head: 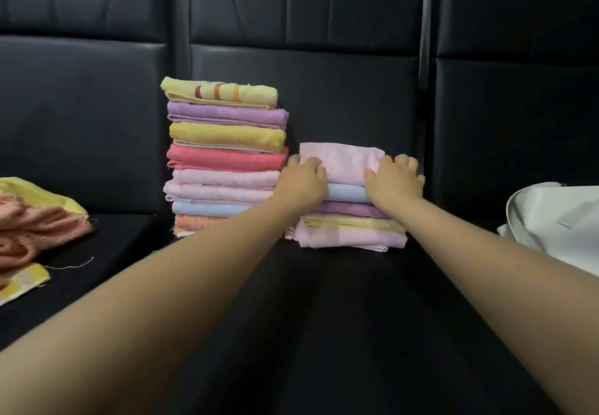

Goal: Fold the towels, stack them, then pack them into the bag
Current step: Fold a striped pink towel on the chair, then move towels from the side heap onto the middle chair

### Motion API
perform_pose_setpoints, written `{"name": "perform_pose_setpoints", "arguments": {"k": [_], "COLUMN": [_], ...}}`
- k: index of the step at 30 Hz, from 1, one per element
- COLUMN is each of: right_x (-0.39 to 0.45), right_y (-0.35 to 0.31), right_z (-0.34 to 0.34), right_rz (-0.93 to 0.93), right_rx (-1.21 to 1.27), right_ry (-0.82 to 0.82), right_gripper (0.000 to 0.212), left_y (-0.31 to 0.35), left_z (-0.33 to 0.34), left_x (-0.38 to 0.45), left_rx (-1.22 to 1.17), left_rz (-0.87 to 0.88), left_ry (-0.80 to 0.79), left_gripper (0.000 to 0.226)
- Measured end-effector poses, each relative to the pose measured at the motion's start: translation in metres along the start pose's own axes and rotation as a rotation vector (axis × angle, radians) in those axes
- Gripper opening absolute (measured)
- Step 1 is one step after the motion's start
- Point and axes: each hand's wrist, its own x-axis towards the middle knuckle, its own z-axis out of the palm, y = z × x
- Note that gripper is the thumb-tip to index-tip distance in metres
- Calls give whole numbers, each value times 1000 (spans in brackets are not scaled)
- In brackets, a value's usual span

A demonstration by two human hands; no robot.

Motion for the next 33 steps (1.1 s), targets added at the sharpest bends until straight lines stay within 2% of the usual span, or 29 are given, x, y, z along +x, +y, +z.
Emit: {"name": "perform_pose_setpoints", "arguments": {"k": [2, 4, 6, 9, 13, 16, 20, 22, 24, 25, 29, 31, 32, 33], "right_x": [-24, -55, -86, -130, -185, -212, -229, -235, -237, -238, -243, -245, -241, -237], "right_y": [-9, -25, -49, -94, -178, -249, -337, -376, -409, -423, -463, -462, -459, -454], "right_z": [-12, -23, -29, -25, -7, 12, 27, 25, 27, 29, 51, 50, 46, 37], "right_rz": [-70, -195, -236, -265, -294, -289, -284, -308, -326, -360, -523, -501, -458, -394], "right_rx": [145, 343, 521, 650, 777, 868, 959, 951, 873, 827, 621, 747, 887, 1019], "right_ry": [168, 231, 73, -224, -483, -610, -629, -616, -610, -620, -755, -806, -859, -901], "right_gripper": [38, 28, 19, 28, 37, 39, 33, 46, 80, 86, 70, 45, 30, 24], "left_y": [2, -3, -16, -55, -135, -197, -270, -301, -328, -341, -362, -355, -353, -351], "left_z": [-20, -48, -86, -147, -233, -293, -338, -344, -343, -339, -333, -333, -333, -333], "left_x": [-24, -56, -91, -138, -187, -219, -254, -265, -274, -275, -277, -277, -278, -279], "left_rx": [-101, -144, -161, -191, -83, 49, 234, 244, 245, 238, 129, 156, 198, 257], "left_rz": [43, 83, 56, -87, -238, -318, -423, -548, -623, -623, -560, -499, -474, -453], "left_ry": [31, 40, 29, -12, 76, 230, 482, 513, 478, 455, 481, 506, 491, 447], "left_gripper": [37, 30, 31, 37, 43, 38, 25, 31, 40, 41, 46, 49, 53, 60]}}
